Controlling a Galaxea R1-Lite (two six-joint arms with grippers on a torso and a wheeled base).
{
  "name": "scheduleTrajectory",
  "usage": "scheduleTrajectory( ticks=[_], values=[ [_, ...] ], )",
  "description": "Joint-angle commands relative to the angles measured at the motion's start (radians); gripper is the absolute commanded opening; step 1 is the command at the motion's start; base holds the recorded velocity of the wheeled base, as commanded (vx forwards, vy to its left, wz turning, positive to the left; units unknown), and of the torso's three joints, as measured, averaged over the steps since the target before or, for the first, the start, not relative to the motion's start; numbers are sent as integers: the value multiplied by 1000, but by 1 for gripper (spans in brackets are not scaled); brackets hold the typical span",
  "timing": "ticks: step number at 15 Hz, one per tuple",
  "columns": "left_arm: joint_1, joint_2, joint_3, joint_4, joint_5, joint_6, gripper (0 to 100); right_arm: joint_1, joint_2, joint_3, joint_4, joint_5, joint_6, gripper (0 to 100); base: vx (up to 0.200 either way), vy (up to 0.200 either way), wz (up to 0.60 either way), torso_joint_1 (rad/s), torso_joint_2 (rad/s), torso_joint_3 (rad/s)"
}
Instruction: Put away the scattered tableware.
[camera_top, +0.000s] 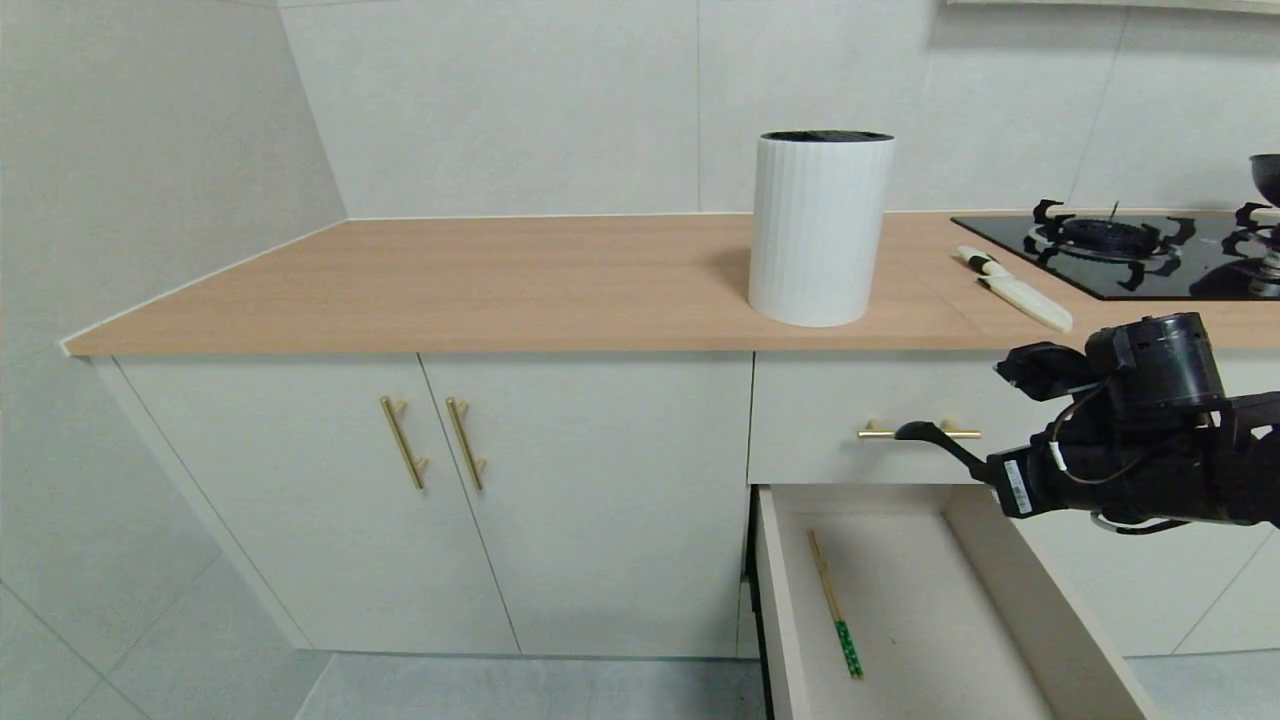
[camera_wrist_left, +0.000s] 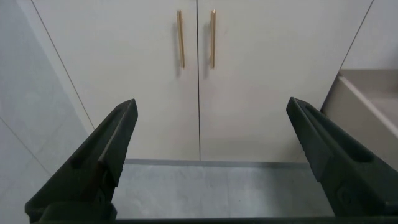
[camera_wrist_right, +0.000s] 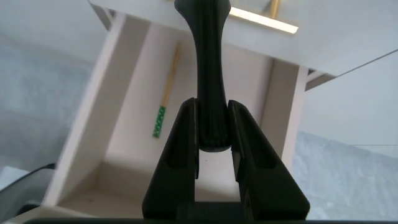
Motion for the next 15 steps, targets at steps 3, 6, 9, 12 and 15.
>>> scheduleTrajectory(
  ticks=[3, 6, 9, 12, 15],
  values=[
    [0, 1, 0, 0, 0, 0, 100, 0, 28, -1, -1, 0, 0, 0, 0, 0, 0, -160, 463, 300],
    [0, 1, 0, 0, 0, 0, 100, 0, 40, -4, -1, 0, 0, 0, 0, 0, 0, -134, 452, 313],
    [0, 1, 0, 0, 0, 0, 100, 0, 49, -1, -17, -3, 0, 0, 0, 0, 0, -63, 243, 176],
    [0, 1, 0, 0, 0, 0, 100, 0, 65, -1, -26, -3, 0, 0, 0, 0, 0, -7, 24, 14],
    [0, 1, 0, 0, 0, 0, 100, -1, 104, -11, -27, -3, 0, 0, 0, 0, 0, 0, 0, 0]
  ],
)
